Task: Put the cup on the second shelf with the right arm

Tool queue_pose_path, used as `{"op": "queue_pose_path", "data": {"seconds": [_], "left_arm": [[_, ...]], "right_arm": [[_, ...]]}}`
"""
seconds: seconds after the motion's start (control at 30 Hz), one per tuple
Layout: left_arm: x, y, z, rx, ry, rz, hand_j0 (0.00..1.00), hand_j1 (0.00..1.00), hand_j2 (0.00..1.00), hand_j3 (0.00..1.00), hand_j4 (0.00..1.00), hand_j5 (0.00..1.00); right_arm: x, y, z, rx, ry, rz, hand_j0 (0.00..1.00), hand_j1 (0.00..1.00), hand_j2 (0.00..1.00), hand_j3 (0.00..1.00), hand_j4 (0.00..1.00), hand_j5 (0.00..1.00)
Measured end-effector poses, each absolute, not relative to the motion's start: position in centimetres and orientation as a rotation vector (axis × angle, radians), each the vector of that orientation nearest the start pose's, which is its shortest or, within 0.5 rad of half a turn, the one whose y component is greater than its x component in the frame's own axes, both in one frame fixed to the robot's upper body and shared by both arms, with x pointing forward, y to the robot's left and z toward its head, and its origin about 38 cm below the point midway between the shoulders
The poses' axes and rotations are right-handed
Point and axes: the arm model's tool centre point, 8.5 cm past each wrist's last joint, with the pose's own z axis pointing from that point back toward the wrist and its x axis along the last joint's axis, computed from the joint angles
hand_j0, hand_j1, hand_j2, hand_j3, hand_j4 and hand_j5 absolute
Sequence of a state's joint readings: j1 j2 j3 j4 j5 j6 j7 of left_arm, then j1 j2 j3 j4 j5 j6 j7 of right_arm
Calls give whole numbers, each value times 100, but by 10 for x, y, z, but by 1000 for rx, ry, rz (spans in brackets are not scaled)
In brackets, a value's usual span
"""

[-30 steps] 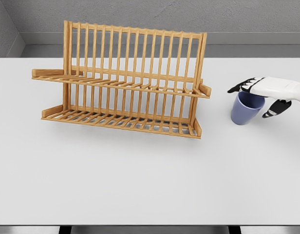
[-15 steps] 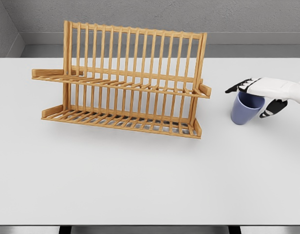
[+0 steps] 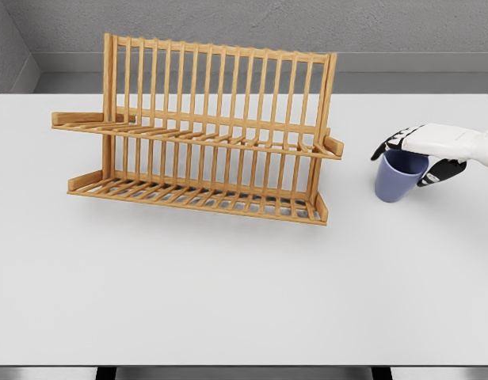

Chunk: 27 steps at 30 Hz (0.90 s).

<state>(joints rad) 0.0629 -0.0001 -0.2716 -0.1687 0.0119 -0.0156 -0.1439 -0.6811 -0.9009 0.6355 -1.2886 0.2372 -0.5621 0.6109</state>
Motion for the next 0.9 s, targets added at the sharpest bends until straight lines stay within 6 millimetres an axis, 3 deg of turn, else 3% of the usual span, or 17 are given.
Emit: {"op": "queue_pose_path", "data": {"seconds": [0.23,0.9], "left_arm": [[15,244,-264,-90,-90,-270,100,100,100,100,100,100],[15,244,-264,-90,-90,-270,100,100,100,100,100,100]], "right_arm": [[449,-371,226,-382,-1263,1932,71,71,71,71,71,71],[452,-368,286,-515,-1380,1934,71,71,71,71,71,71]]}}
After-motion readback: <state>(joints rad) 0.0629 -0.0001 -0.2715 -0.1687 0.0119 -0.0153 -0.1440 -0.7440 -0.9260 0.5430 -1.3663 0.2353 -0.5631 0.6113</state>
